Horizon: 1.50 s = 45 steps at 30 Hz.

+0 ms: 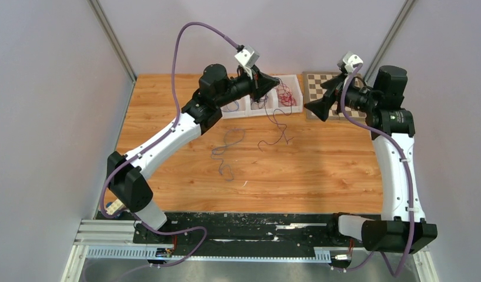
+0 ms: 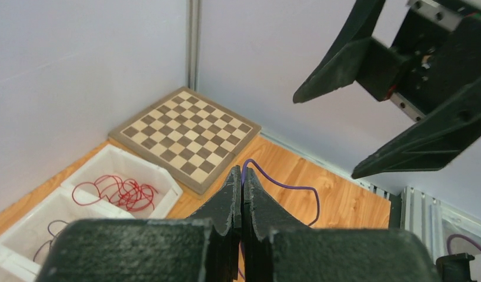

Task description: Untangle the cables

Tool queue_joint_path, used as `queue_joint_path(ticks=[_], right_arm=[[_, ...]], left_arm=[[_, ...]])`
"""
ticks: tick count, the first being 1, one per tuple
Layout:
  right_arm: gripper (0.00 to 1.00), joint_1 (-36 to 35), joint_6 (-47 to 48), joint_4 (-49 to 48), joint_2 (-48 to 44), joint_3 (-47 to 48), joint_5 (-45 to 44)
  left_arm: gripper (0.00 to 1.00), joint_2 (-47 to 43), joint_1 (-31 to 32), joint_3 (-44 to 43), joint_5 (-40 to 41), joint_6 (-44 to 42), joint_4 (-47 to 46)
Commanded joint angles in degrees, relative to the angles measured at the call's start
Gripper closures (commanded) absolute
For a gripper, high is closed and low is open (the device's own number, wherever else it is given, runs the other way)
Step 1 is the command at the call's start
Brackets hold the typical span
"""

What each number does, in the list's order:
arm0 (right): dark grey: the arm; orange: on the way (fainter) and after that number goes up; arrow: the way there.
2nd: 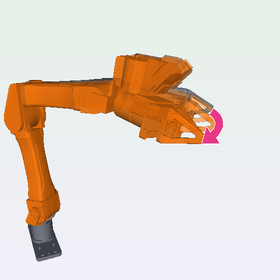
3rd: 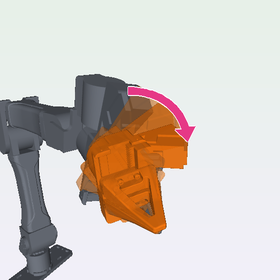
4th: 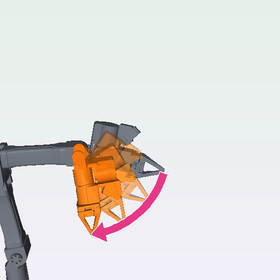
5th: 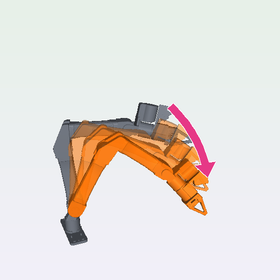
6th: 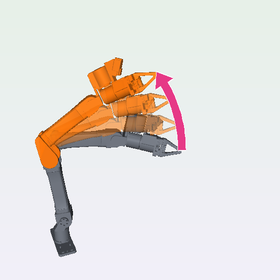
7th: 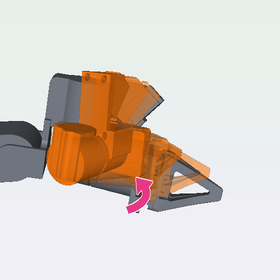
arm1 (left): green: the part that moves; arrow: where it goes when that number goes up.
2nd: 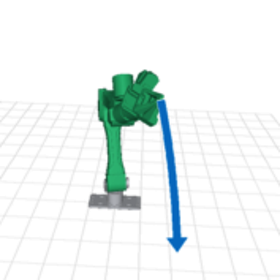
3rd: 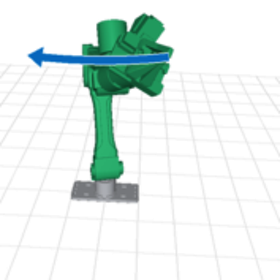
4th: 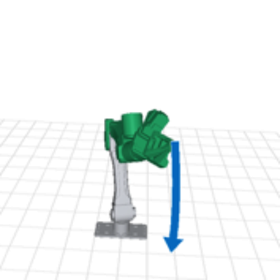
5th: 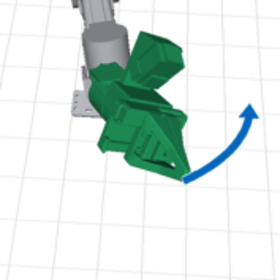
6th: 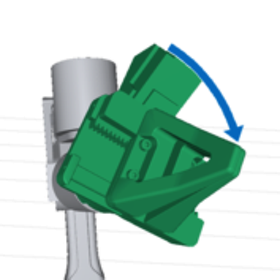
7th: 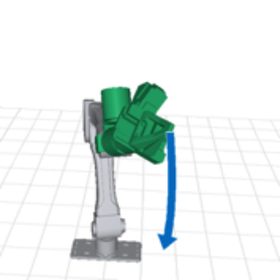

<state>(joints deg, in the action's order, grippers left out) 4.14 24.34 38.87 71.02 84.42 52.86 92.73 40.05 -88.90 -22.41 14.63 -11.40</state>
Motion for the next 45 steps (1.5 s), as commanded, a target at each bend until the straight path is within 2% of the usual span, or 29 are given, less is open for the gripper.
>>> queue_joint_path(ticks=[1,7,13,15,18,22,25,26,28,31,32,33,36,38,39,40,41,43,45], right_arm=[[0.0,-4.95,-12.79,-13.37,-0.04,2.69,2.39],[0.0,-16.17,-17.13,-17.61,4.65,4.34,-3.24],[0.0,-22.67,-16.35,-20.23,7.4,3.65,-12.73],[0.05,-24.72,-15.49,-21.41,7.58,2.76,-16.5],[0.18,-26.96,-14.28,-23.12,7.47,0.56,-22.94],[0.51,-27.3,-13.28,-24.09,6.52,-1.76,-28.14],[0.68,-27.26,-11.76,-24.19,5.24,-4.6,-29.39],[0.75,-27.3,-11.35,-24.16,4.7,-5.27,-28.72],[0.98,-27.3,-10.57,-23.96,3.79,-7.13,-24.31],[1.0,-27.3,-9.46,-22.14,2.81,-7.99,-14.96],[1.0,-27.41,-9.1,-21.46,2.66,-7.98,-14.38],[1.0,-27.13,-8.53,-20.52,2.39,-7.92,-13.31],[1.0,-25.39,-8.43,-19.1,1.62,-8.0,-8.41],[1.0,-24.31,-8.67,-17.77,1.45,-7.44,-4.48],[1.0,-24.07,-8.15,-16.5,1.59,-6.86,-2.52],[1.0,-23.97,-7.25,-14.04,1.91,-6.04,-0.99],[1.0,-23.9,-6.39,-12.2,2.19,-5.27,0.38],[1.0,-23.67,-4.18,-8.59,2.62,-4.36,3.2],[1.0,-23.68,-2.83,-5.96,2.77,-4.56,5.92]], left_arm=[[1.0,-0.18,0.37,-3.67,1.44,3.03,2.57],[1.0,1.01,1.34,-5.22,1.26,5.23,3.01],[1.0,1.24,1.52,-6.41,3.81,7.22,3.93],[1.0,1.05,1.52,-6.33,4.63,8.09,3.88],[1.0,0.71,1.5,-6.32,5.41,10.23,3.56],[1.0,0.03,1.43,-6.55,9.09,13.67,4.3],[1.0,-0.13,1.37,-7.91,13.48,16.86,7.74],[1.0,-0.12,1.31,-8.49,14.73,17.33,8.29],[1.0,-0.55,1.12,-8.37,14.15,18.3,8.51],[0.99,-1.5,0.74,-7.46,12.32,19.69,7.96],[0.96,-2.38,0.05,-6.38,10.49,20.06,7.35],[0.88,-2.86,-0.4,-5.54,9.33,20.83,6.87],[0.76,-6.26,-3.53,-0.54,1.03,20.87,3.36],[0.61,-8.18,-5.58,2.28,-6.63,19.16,0.36],[0.45,-8.79,-7.2,3.14,-14.2,18.17,-0.8],[0.36,-10.02,-7.89,4.44,-18.13,15.43,-2.37],[0.19,-10.68,-9.1,4.88,-23.95,13.85,-2.47],[0.03,-12.75,-10.71,5.61,-29.62,8.26,-0.16],[0.0,-15.15,-11.57,6.07,-33.19,2.28,3.92]])
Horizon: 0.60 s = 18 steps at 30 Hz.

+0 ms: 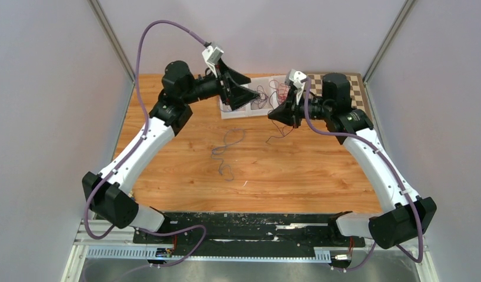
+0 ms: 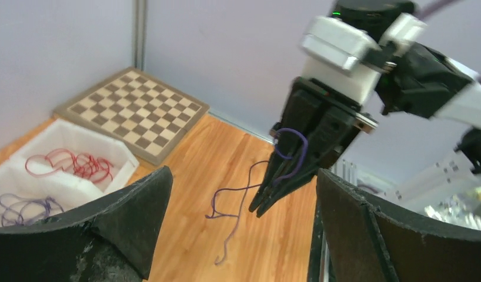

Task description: Untangle the cables

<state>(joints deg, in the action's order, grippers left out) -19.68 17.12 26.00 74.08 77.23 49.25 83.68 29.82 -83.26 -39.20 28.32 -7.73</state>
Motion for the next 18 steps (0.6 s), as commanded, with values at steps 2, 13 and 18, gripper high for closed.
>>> queue_joint_path(ticks=[2,13,18], right_arm=[[1.0,0.11,4.71,8.11,-0.34,1.84,12.53],[1.0,-2.56,3.29,10.38,1.65,2.07,17.59],[1.0,-4.24,3.68,10.53,0.85,0.93,16.54]], left_arm=[[0.0,-7.59,-1.46,1.15,-20.19,-18.21,4.68],[0.0,-7.49,3.77,1.39,-23.39,-33.61,9.27],[0.03,-5.32,5.71,-1.69,-22.91,-35.79,13.84]])
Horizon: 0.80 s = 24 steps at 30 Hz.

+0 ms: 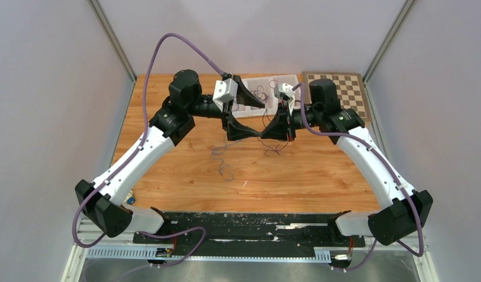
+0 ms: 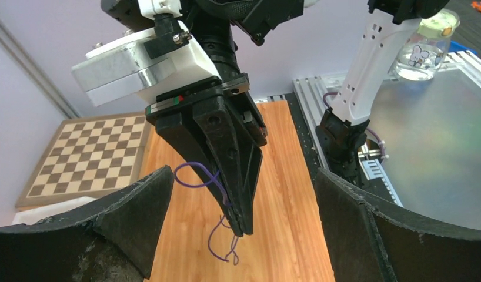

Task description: Untangle the cables

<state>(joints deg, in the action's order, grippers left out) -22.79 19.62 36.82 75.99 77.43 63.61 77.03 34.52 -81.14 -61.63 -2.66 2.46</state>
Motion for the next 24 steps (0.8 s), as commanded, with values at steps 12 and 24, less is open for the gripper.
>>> queue_joint_path(ticks=[12,24], right_arm=[[1.0,-3.83,2.16,0.33,-0.54,0.58,2.99],[1.0,-4.15,2.86,0.71,-0.23,1.26,3.44]], left_arm=[[0.21,2.51,2.57,-4.34,-2.17,-8.09,5.49],[0.48,3.65,2.57,-3.85,-3.24,-4.14,1.8]])
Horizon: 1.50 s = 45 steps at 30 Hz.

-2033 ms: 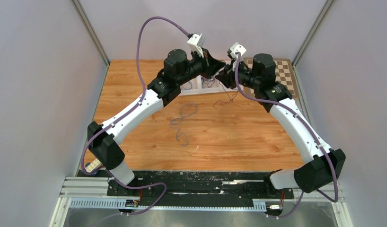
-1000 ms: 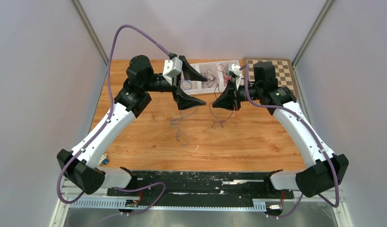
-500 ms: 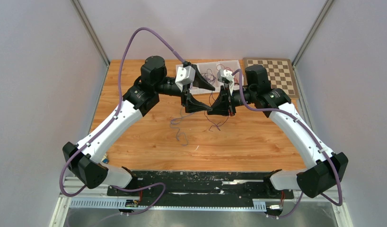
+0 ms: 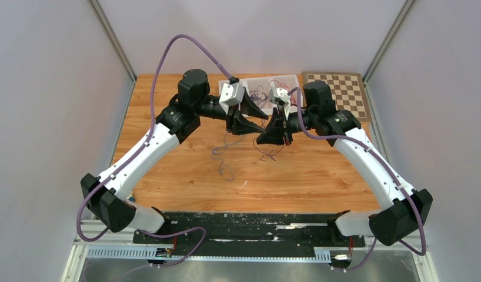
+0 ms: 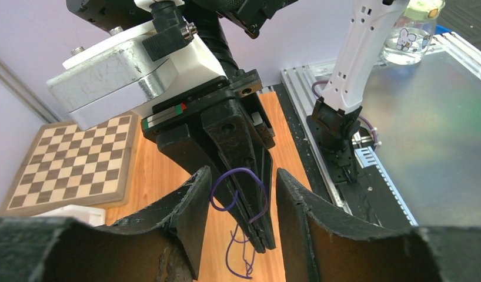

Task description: Untangle the cables

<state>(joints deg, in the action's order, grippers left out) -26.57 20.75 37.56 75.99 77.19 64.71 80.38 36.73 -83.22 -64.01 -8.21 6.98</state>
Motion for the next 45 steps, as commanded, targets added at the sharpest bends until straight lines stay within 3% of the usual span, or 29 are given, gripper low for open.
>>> queue_joint_path(ticks=[1,8,13,18,20,21,24,27,32,35,45], right_arm=[[1.0,-0.39,1.74,0.0,-0.27,1.36,2.43],[1.0,-0.33,2.09,0.4,-1.07,0.47,2.45],[1.0,-0.33,2.45,0.54,-1.68,-0.43,1.82],[0.99,0.57,1.37,0.45,-2.2,-1.93,0.18],[0.89,1.1,1.63,0.41,-2.68,-3.09,-2.77],[0.78,1.86,1.99,0.41,-2.87,-3.82,-4.11],[0.35,4.07,2.51,0.38,-3.16,-5.53,-8.12],[0.16,7.52,0.22,-0.16,-2.83,-4.28,-10.68],[0.02,15.73,-4.76,-3.06,-2.27,-0.94,-15.04],[0.0,20.58,-7.31,-4.63,-2.11,0.24,-18.72],[0.0,30.08,-10.57,-6.3,-1.92,2.55,-19.44]], left_arm=[[0.52,0.31,0.36,-1.68,-0.73,2.07,-3.46],[0.73,0.72,0.36,-1.74,0.92,4.45,-5.77],[0.99,1.0,0.36,-2.23,1.25,6.19,-6.6],[1.0,0.88,0.11,-3.02,3.91,10.24,-8.78],[1.0,0.7,-0.31,-3.19,6.62,12.77,-10.72],[1.0,0.64,-0.73,-3.44,9.25,13.56,-11.36],[1.0,1.16,-1.19,-5.04,16.1,15.16,-11.21],[1.0,2.65,-1.23,-7.02,25.56,15.24,-9.58],[1.0,6.51,-1.27,-9.74,41.25,15.55,-9.88],[1.0,10.35,-1.44,-12.91,49.32,14.2,-12.03],[1.0,22.82,-3.39,-21.22,54.61,10.28,-22.44]])
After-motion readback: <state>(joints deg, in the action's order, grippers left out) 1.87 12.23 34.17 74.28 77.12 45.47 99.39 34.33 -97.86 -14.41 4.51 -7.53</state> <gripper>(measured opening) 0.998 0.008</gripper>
